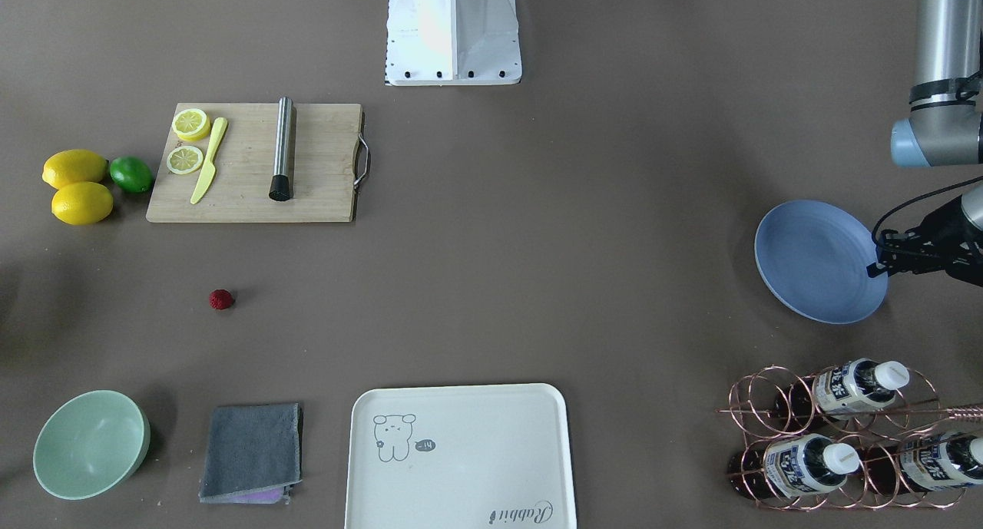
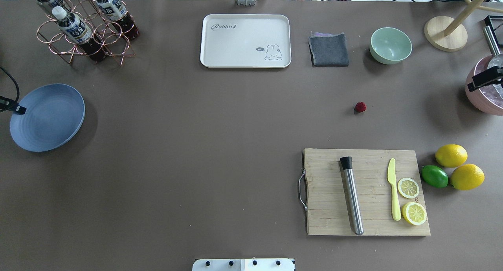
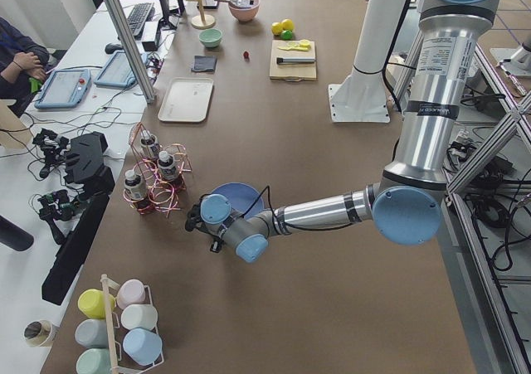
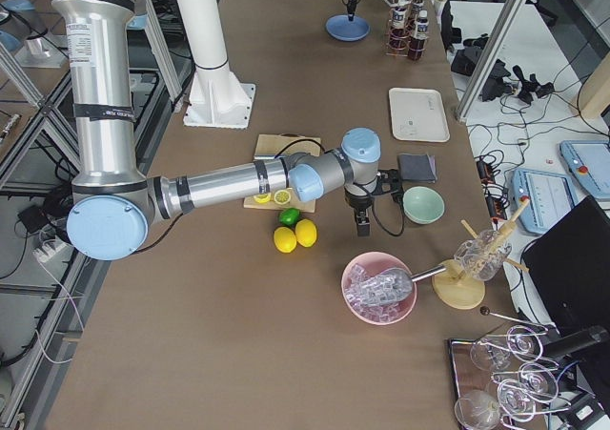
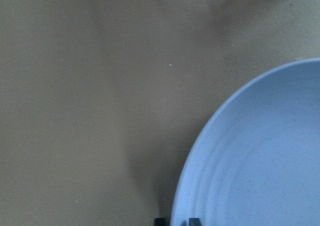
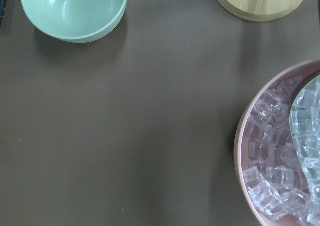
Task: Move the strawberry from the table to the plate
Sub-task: 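Push the blue plate with the left gripper toward the table center, then withdraw the left arm while the right gripper moves toward the red strawberry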
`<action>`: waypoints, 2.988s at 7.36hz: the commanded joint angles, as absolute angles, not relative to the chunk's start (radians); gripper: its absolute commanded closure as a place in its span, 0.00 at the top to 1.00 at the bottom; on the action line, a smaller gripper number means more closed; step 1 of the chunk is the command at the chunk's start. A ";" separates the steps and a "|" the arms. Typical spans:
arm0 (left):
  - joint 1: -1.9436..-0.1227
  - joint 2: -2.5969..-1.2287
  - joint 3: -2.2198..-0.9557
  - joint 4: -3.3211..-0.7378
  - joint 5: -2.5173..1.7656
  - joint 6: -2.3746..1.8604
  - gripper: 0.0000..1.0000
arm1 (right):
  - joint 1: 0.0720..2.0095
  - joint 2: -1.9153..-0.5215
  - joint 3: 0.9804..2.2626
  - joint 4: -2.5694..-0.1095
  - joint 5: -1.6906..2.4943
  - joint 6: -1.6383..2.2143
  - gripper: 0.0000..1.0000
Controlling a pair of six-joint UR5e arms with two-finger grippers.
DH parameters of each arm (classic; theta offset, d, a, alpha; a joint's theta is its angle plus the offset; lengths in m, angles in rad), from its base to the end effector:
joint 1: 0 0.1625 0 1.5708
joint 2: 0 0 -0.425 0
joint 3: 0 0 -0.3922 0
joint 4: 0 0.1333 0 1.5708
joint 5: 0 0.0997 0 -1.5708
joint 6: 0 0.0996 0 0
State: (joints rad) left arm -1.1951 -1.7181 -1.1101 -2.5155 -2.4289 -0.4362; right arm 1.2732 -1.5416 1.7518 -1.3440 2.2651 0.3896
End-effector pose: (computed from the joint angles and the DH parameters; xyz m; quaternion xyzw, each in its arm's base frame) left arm 0.1495 -0.5370 0.6975 0.1032 0.4748 0.1029 0.8679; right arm -0.0856 -0.5163 0.5326 0.0800 -0.3814 -0.0315 0.9204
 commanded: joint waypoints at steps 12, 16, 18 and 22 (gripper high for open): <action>-0.671 -2.024 -1.464 -2.514 -2.081 -1.410 0.00 | 1.273 -1.542 1.743 -1.345 2.267 0.391 1.00; -0.608 -2.130 -1.381 -2.465 -1.974 -1.436 0.00 | 1.273 -1.545 1.743 -1.345 2.267 0.391 1.00; -0.595 -2.134 -1.371 -2.462 -1.933 -1.434 0.00 | 1.273 -1.546 1.743 -1.345 2.266 0.391 1.00; -0.613 -2.122 -1.416 -2.465 -1.936 -1.427 0.98 | 1.269 -1.516 1.750 -1.344 2.258 0.390 1.00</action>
